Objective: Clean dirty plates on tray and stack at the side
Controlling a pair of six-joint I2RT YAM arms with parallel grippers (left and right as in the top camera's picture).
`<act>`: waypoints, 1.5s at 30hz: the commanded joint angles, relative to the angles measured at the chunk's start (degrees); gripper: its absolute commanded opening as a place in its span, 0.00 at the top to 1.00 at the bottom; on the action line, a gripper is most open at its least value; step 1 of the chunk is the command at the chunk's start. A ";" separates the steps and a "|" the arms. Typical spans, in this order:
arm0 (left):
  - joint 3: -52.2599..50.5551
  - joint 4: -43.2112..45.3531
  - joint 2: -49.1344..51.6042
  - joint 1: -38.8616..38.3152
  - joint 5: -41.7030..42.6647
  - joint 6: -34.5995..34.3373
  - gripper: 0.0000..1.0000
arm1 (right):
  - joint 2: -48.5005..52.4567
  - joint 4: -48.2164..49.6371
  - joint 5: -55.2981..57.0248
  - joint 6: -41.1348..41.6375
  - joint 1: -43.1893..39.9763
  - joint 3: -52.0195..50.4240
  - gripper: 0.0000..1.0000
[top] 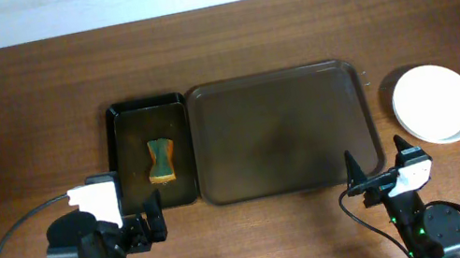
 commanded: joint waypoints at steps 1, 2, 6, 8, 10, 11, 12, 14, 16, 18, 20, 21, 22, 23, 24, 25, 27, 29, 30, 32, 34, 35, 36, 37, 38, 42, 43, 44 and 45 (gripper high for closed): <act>-0.26 -0.04 -0.26 -0.07 -0.39 0.90 0.00 | -0.59 -0.31 0.48 0.57 0.26 -0.26 0.02; -0.28 -0.04 -0.26 -0.07 -0.39 0.90 0.00 | -0.59 -0.31 0.48 0.57 0.26 -0.26 0.02; -0.26 -0.04 -0.26 -0.07 -0.39 0.90 0.00 | -0.59 -0.31 0.48 0.57 0.26 -0.26 0.02; -0.26 -0.04 -0.26 -0.07 -0.39 0.90 0.00 | -0.59 -0.31 0.48 0.57 0.26 -0.26 0.02; -0.26 -0.04 -0.26 -0.07 -0.39 0.90 0.00 | -0.59 -0.31 0.48 0.59 0.26 -0.26 0.02; -0.26 -0.04 -0.26 -0.07 -0.39 0.90 0.00 | -0.59 -0.31 0.48 0.59 0.26 -0.26 0.02; -0.26 -0.04 -0.26 -0.07 -0.39 0.90 0.00 | -0.59 -0.31 0.48 0.59 0.26 -0.26 0.02; -0.26 -0.04 -0.26 -0.07 -0.39 0.90 0.00 | -0.59 -0.31 0.48 0.59 0.26 -0.26 0.02; -0.26 -0.04 -0.26 -0.07 -0.39 0.90 0.00 | -0.59 -0.31 0.48 0.59 0.26 -0.26 0.02; -0.26 -0.04 -0.26 -0.07 -0.39 0.90 0.00 | -0.59 -0.31 0.48 0.59 0.26 -0.26 0.02; -0.26 -0.50 -0.28 -0.04 -0.83 0.92 0.00 | -0.59 -0.31 0.48 0.59 0.26 -0.26 0.02; -0.26 -0.85 -0.42 0.24 -1.95 0.92 0.00 | -0.59 -0.31 0.48 0.59 0.26 -0.26 0.02; -1.18 0.20 -1.51 1.77 -2.78 0.92 0.00 | -0.59 -0.31 0.48 0.57 0.26 -0.26 0.02; -3.19 2.16 -3.63 2.71 -2.75 0.90 0.00 | -0.59 -0.31 0.48 0.59 0.26 -0.26 0.02; -5.92 4.98 -6.10 3.34 -2.75 0.90 0.00 | -0.59 -0.31 0.48 0.57 0.26 -0.26 0.02; -9.33 8.07 -9.09 3.76 -2.56 0.90 0.00 | -0.59 -0.31 0.48 0.59 0.26 -0.26 0.02; -17.46 15.30 -16.44 4.52 -1.90 0.87 0.00 | -0.59 -0.31 0.48 0.59 0.26 -0.26 0.02; -25.53 24.76 -23.54 4.61 -2.56 0.90 0.00 | -0.59 -0.31 0.48 0.57 0.26 -0.26 0.02; -29.03 29.33 -26.05 4.61 -2.58 0.87 0.00 | -0.59 -0.31 0.48 0.57 0.26 -0.26 0.02; -36.09 40.65 -30.40 4.61 -2.84 0.87 0.00 | -0.59 -0.31 0.48 0.59 0.26 -0.26 0.02; -41.75 50.77 -34.12 4.61 -4.37 0.87 0.00 | -0.59 -0.31 0.48 0.59 0.26 -0.26 0.02; -43.69 54.82 -34.80 4.61 -5.92 0.87 0.00 | -0.59 -0.31 0.48 0.59 0.26 -0.26 0.02; -44.63 56.46 -34.75 4.63 -7.61 0.94 0.00 | -0.59 -0.31 0.48 0.59 0.26 -0.26 0.02; -44.61 55.71 -34.75 4.61 -8.87 0.94 0.00 | -0.59 -0.31 0.48 0.59 0.26 -0.26 0.02; -44.61 50.93 -34.75 4.61 -9.20 0.92 0.00 | -0.59 -0.31 0.48 0.57 0.26 -0.26 0.02; -44.59 42.69 -34.75 4.61 -4.83 2.62 0.00 | -0.59 -0.31 0.48 0.59 0.26 -0.26 0.02; -44.59 42.60 -34.75 4.61 -3.23 2.60 0.00 | -0.59 -0.31 0.48 0.59 0.26 -0.26 0.02; -44.59 42.62 -34.75 4.61 -2.47 2.60 0.00 | -0.59 -0.31 0.48 0.59 0.26 -0.26 0.02; -44.59 42.60 -34.75 4.61 -2.51 2.60 0.00 | -0.59 -0.31 0.48 0.57 0.26 -0.26 0.02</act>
